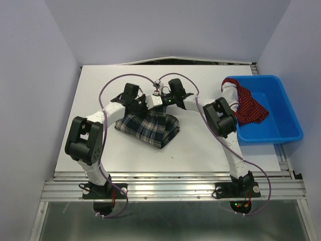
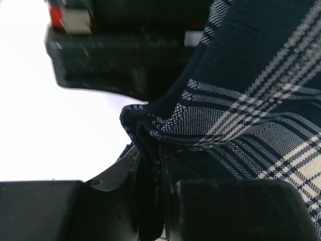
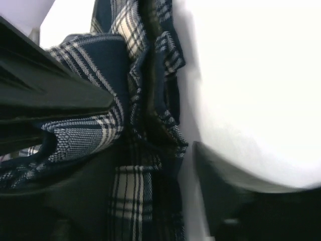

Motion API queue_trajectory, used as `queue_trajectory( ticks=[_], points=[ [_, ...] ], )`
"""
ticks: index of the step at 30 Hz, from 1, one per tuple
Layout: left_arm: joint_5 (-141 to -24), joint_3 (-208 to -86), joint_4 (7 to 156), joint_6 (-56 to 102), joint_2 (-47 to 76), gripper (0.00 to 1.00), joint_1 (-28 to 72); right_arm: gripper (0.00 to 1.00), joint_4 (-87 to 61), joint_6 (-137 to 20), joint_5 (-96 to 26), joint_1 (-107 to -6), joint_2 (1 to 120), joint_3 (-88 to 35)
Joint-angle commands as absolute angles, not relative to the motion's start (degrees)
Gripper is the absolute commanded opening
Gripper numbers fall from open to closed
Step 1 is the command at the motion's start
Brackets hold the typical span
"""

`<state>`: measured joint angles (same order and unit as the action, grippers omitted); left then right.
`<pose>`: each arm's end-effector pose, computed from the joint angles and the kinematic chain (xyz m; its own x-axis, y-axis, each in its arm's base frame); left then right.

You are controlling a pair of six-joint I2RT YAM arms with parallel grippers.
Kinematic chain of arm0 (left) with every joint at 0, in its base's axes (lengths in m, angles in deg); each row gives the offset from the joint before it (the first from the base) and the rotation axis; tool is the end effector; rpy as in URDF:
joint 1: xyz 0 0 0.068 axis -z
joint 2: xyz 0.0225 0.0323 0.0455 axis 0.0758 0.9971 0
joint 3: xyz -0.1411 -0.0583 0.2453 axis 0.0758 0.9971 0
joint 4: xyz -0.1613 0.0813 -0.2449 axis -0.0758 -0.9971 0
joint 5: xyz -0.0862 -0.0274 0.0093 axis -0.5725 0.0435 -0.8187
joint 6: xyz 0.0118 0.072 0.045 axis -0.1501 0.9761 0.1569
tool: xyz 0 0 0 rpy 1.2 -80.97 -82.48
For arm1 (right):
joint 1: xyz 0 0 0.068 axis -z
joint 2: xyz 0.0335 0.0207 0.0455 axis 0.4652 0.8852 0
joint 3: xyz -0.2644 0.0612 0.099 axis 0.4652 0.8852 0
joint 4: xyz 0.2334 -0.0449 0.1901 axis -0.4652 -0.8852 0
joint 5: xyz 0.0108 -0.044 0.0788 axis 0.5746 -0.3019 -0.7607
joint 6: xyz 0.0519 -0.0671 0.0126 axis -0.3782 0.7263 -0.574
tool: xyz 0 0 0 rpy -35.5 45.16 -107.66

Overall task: Fold and stack the skirts
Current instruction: Fold the skirt

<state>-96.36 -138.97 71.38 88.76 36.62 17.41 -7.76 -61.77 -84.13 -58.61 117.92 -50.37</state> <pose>0.3981 -0.1896 0.1859 0.1390 0.7567 -0.6388 0.8514 0.2381 0.4673 0.4724 0.3559 0.0952 -0.6345 -0.2666 -0.7254 -0.7720 0.1749 0.6110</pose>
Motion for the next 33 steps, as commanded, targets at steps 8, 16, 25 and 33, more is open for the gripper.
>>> queue_trajectory(
  ticks=[8, 16, 25, 33],
  points=[
    [-96.0, -134.9, 75.9, 91.2, 36.8, 0.0, 18.2, 0.86, -12.1, -60.8, -62.0, -55.2, 117.1, -62.8],
    [-102.1, -150.6, 61.5, 87.6, 45.6, 0.12, 17.5, 0.89, -14.3, -65.7, -62.9, -48.1, 110.2, -58.7],
    [-108.1, -182.3, 36.9, 81.7, 61.3, 0.31, 13.3, 0.92, -27.9, -63.2, -80.1, -45.4, 94.7, -42.3],
    [-110.8, -196.5, 33.8, 65.6, 57.9, 0.66, 8.2, 0.88, -19.7, -69.3, -81.1, -48.6, 85.0, -32.6]
  ],
)
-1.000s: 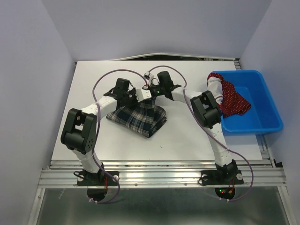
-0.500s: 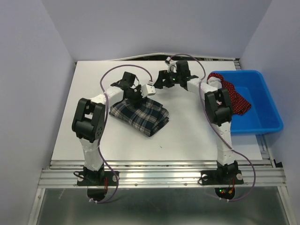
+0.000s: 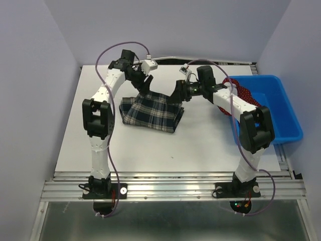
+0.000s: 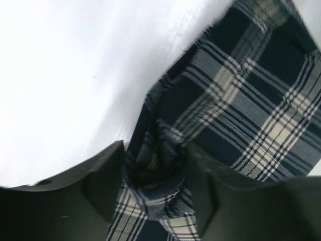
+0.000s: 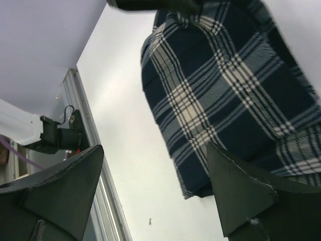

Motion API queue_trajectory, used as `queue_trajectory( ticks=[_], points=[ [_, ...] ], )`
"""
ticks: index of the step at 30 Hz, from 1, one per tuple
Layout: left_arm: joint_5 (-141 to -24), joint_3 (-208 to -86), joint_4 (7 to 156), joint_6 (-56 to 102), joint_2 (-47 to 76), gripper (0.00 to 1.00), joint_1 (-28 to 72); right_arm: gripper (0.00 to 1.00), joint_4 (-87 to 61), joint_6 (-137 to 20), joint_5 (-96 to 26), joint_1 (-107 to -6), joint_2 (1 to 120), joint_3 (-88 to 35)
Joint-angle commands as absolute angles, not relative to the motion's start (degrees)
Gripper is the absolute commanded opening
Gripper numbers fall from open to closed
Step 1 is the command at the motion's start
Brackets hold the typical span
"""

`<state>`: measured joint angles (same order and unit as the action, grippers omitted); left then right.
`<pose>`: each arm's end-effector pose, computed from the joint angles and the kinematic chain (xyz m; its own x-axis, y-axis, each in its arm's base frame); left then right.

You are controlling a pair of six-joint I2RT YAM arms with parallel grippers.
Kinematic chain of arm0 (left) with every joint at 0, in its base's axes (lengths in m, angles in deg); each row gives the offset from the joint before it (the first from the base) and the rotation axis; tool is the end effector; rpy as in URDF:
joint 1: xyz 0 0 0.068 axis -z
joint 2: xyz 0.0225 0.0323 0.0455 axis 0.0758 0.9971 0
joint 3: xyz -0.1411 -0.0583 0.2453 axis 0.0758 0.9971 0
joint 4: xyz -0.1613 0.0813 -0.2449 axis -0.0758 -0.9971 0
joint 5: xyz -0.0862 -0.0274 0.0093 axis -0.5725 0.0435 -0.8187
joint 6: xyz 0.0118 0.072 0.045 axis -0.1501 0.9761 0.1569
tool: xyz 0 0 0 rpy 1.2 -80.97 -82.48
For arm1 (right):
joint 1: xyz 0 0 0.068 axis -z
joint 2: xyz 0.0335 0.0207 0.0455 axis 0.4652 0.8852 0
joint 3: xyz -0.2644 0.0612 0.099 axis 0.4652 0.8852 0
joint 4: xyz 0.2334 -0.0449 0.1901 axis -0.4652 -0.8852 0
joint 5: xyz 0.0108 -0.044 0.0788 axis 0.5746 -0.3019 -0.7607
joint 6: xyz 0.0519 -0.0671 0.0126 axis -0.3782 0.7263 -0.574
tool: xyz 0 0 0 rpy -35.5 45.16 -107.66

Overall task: Fold and stack the skirts
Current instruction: Fold the skirt, then neatly place the folded skirt to the corner

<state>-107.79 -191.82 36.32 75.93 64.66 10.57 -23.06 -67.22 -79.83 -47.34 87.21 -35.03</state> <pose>0.5348 -0.1857 0.2493 -0.2006 0.6270 -0.7528 0.9121 0.3999 0.0900 0.4460 0.2222 0.2486 -0.7356 -0.0874 -0.6717 -0.6433 0.4007 0.6524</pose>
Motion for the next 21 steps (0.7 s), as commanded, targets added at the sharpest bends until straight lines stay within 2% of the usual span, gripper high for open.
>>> queue_trajectory(
  ticks=[1, 3, 6, 10, 14, 17, 21],
  points=[
    [-109.2, -195.8, 34.8, 62.1, 56.8, 0.67, 8.0, 0.87, -19.5, -69.6, -80.8, -49.3, 84.9, -32.3],
    [-108.6, -193.0, 36.8, 59.7, 52.0, 0.68, 7.6, 0.85, -18.9, -69.3, -79.7, -50.1, 84.8, -31.2],
    [-110.1, -181.6, 44.7, 53.8, 43.9, 0.67, 7.0, 0.82, -18.5, -69.0, -78.3, -51.4, 85.4, -30.7],
    [-119.6, -162.3, 57.0, 44.2, 35.8, 0.62, 7.2, 0.79, -16.3, -69.9, -74.2, -52.0, 87.9, -30.1],
    [-121.5, -150.6, 65.9, 37.8, 37.2, 0.6, 7.8, 0.77, -15.6, -70.0, -71.7, -52.0, 92.3, -30.9],
    [-118.6, -147.0, 70.2, 34.6, 41.2, 0.57, 6.9, 0.77, -16.3, -68.4, -69.3, -52.0, 95.3, -31.8],
    [-114.4, -146.1, 75.8, 29.2, 48.6, 0.58, 3.7, 0.78, -17.8, -65.5, -65.6, -52.0, 100.8, -33.9]
  ],
)
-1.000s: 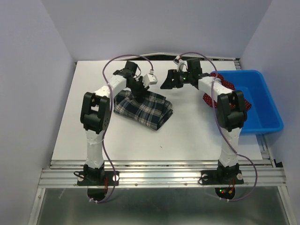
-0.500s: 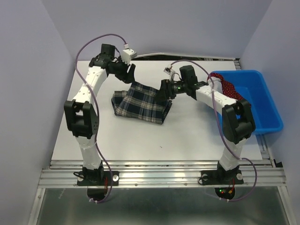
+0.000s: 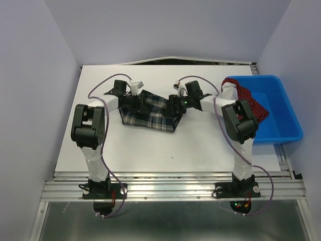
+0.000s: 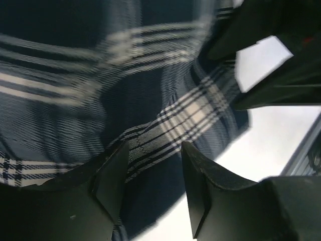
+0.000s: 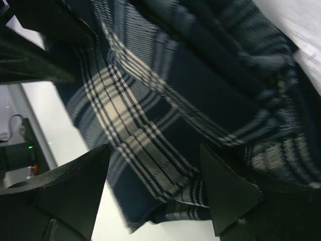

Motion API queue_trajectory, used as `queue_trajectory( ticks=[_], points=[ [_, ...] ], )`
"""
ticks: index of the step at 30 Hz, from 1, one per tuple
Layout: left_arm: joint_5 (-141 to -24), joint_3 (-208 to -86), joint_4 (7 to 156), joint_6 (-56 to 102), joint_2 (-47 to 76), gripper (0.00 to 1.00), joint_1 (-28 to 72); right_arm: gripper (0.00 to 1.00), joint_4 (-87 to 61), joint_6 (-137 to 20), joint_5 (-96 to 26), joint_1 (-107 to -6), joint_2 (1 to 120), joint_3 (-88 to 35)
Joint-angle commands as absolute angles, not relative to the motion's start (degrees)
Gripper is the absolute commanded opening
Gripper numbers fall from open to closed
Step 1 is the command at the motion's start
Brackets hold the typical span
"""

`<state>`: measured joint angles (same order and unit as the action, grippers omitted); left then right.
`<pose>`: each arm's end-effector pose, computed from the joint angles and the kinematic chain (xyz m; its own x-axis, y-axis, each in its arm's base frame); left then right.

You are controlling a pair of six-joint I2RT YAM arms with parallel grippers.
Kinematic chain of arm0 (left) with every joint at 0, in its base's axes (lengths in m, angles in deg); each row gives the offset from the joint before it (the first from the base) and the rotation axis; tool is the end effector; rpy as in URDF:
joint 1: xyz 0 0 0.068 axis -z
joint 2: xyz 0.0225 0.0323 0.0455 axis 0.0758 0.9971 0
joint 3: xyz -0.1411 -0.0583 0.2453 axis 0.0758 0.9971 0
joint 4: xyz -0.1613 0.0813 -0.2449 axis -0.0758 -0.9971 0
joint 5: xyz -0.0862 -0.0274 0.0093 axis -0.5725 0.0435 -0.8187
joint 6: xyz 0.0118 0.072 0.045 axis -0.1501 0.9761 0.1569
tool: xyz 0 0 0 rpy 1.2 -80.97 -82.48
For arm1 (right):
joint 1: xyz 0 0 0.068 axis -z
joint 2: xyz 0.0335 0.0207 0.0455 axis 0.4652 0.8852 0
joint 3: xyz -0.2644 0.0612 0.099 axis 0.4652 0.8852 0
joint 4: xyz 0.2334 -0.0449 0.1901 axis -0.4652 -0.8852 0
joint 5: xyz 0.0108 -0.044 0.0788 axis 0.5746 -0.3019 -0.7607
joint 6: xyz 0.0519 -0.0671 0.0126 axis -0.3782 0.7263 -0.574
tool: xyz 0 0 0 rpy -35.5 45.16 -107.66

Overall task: Fold and stack the skirts
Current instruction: Neatly place the folded skirt to the corner

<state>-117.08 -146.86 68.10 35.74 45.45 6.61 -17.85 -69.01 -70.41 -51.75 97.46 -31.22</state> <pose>0.4447 -0.1385 0.1752 -0.6840 0.1526 -0.7133 0.6263 0.6243 -0.4670 0.4466 0.2551 0.1399 -0.8235 -0.1275 -0.5528 -0.5263 0.5353 0.6607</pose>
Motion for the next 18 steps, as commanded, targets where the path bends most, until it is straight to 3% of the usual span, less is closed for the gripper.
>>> queue_trajectory(
  ticks=[1, 7, 14, 17, 18],
  points=[
    [-112.6, -146.9, 76.4, 29.1, 49.5, 0.59, 3.3, 0.8, -18.3, -64.9, -65.8, -52.0, 101.8, -34.6],
    [-110.1, -147.0, 75.7, 31.3, 49.4, 0.64, 2.1, 0.86, -23.3, -62.9, -65.5, -52.0, 105.0, -41.7],
    [-96.5, -144.7, 71.6, 37.7, 33.7, 0.68, 3.0, 1.0, -25.1, -62.3, -65.4, -52.0, 96.9, -48.2],
    [-90.4, -142.6, 70.9, 39.4, 23.3, 0.77, 6.5, 1.0, -26.2, -62.0, -62.5, -52.0, 91.3, -47.9],
    [-89.1, -141.7, 70.9, 39.5, 21.3, 0.98, 7.8, 1.0, -26.3, -61.8, -60.7, -52.0, 88.6, -47.3]
  ],
)
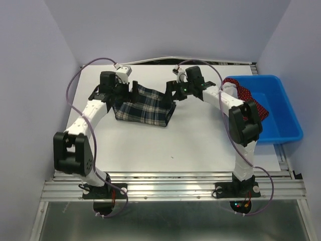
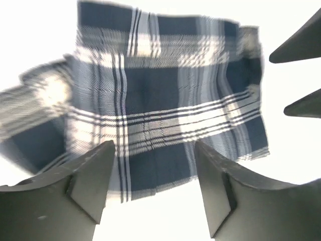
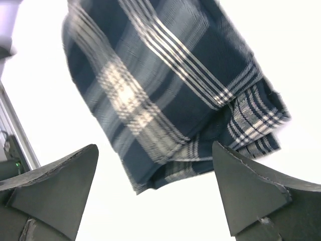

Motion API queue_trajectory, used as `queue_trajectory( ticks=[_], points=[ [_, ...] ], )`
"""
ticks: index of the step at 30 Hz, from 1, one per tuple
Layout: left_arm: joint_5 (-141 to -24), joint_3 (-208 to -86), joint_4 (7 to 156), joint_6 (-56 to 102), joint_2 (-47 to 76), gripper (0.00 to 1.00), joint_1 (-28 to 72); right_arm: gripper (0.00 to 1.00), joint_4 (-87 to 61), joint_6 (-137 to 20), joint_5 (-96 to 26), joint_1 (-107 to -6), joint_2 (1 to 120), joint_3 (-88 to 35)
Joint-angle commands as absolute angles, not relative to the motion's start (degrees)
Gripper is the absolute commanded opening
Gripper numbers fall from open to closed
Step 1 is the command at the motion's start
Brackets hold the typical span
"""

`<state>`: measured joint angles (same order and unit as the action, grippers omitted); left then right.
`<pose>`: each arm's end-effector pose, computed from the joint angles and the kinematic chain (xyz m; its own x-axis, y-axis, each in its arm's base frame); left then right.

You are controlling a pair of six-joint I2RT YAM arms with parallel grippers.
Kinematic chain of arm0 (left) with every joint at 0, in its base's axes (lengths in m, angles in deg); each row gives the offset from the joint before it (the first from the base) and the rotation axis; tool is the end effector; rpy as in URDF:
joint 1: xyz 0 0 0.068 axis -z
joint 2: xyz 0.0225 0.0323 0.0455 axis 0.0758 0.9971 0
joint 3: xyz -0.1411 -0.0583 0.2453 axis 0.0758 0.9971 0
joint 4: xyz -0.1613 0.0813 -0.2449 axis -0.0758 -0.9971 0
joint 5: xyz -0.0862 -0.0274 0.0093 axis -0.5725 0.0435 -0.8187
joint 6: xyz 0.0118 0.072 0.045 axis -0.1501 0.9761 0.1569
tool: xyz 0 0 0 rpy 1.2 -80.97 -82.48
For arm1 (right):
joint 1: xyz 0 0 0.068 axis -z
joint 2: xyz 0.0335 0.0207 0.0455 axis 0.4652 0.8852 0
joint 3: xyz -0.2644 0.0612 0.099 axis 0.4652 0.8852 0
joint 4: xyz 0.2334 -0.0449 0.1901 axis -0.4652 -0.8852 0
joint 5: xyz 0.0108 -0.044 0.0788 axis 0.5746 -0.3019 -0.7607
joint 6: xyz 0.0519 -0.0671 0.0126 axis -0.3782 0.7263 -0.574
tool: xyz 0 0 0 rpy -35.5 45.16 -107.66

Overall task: Fold and stack the skirts
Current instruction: Neatly place the folded skirt to the corner

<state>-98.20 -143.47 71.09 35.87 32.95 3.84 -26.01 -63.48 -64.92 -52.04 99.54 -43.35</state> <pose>0.4374 -0.0940 0.2442 -0.5315 0.1035 -0.8407 0.4824 0.8528 -0.2000 0.4787 0.2664 0.1833 -0.7442 -0.1579 -0.6491 -0.5996 0.5862 0.5449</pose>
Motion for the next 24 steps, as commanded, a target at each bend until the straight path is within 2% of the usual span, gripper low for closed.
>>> queue_trajectory(
  ticks=[1, 2, 8, 19, 24],
  points=[
    [-87.1, -141.0, 71.2, 39.0, 19.8, 0.99, 9.2, 1.0, -26.9, -60.9, -59.9, -52.0, 87.4, -46.8],
    [-80.7, -139.7, 71.8, 38.7, 17.8, 0.99, 13.1, 1.0, -27.9, -60.6, -58.4, -52.0, 86.2, -45.5],
    [-71.5, -139.9, 71.0, 38.5, 20.7, 0.99, 21.4, 1.0, -31.4, -58.2, -55.3, -51.5, 79.8, -39.7],
    [-63.3, -150.7, 78.1, 41.0, 42.1, 0.98, 21.7, 1.0, -33.6, -56.2, -54.9, -50.4, 74.9, -30.7],
    [-63.7, -154.7, 74.1, 41.6, 51.1, 0.98, 17.7, 1.0, -35.7, -55.0, -54.9, -50.4, 74.3, -30.4]
  ],
)
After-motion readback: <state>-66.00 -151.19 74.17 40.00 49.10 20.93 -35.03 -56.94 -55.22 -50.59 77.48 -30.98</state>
